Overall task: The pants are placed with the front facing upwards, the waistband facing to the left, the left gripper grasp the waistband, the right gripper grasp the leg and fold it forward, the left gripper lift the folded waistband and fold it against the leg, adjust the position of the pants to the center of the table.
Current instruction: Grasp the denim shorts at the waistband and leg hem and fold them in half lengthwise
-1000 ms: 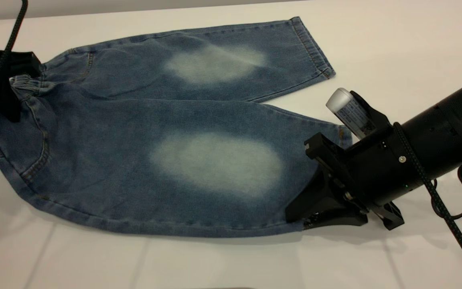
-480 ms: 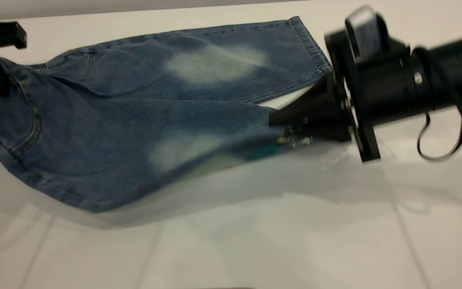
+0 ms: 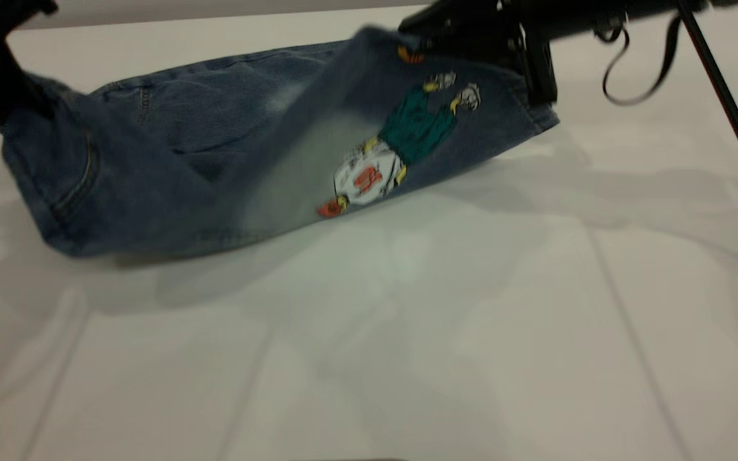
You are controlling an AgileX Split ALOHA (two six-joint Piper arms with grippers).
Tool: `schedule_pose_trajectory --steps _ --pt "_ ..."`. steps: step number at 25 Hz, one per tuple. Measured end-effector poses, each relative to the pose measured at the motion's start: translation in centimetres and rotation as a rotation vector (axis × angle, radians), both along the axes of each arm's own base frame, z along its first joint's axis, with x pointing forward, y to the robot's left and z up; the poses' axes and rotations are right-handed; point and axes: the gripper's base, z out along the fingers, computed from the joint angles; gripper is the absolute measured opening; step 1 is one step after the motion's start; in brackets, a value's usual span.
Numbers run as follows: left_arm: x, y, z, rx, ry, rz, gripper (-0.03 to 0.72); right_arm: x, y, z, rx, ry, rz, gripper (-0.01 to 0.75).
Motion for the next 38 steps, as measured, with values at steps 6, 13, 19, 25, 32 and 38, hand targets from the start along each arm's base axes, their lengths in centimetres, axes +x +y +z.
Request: schedule_pose_trajectory --steps 6,13,19,25,32,38 --pt "1.1 0.3 0.5 -0.12 -0.126 0.177 0.088 3.6 -0.4 -1.1 -0.044 0.063 -0.134 0.034" --pt "2.0 1.5 -2.4 -0.239 -0.115 0.443 0.088 7.7 -1.2 -4.5 0.002 0.135 -0.216 0.034" --pt "2.4 2.5 -5.1 -0.266 -0.107 0.608 0.089 10.2 -2.3 -5.7 0.03 0.173 -0.297 0.035" --pt "4.1 2.7 -6.2 -0.323 -0.113 0.689 0.089 11.0 -2.8 -6.4 0.017 0.208 -0.37 0.036" --pt "6.8 2.5 -6.2 -0.287 -0.157 0.591 0.089 11.2 -3.3 -6.8 -0.026 0.213 -0.425 0.039" --pt "8.0 2.1 -6.2 -0.211 -0.182 0.449 0.092 11.4 -3.6 -7.0 -0.056 0.204 -0.449 0.046"
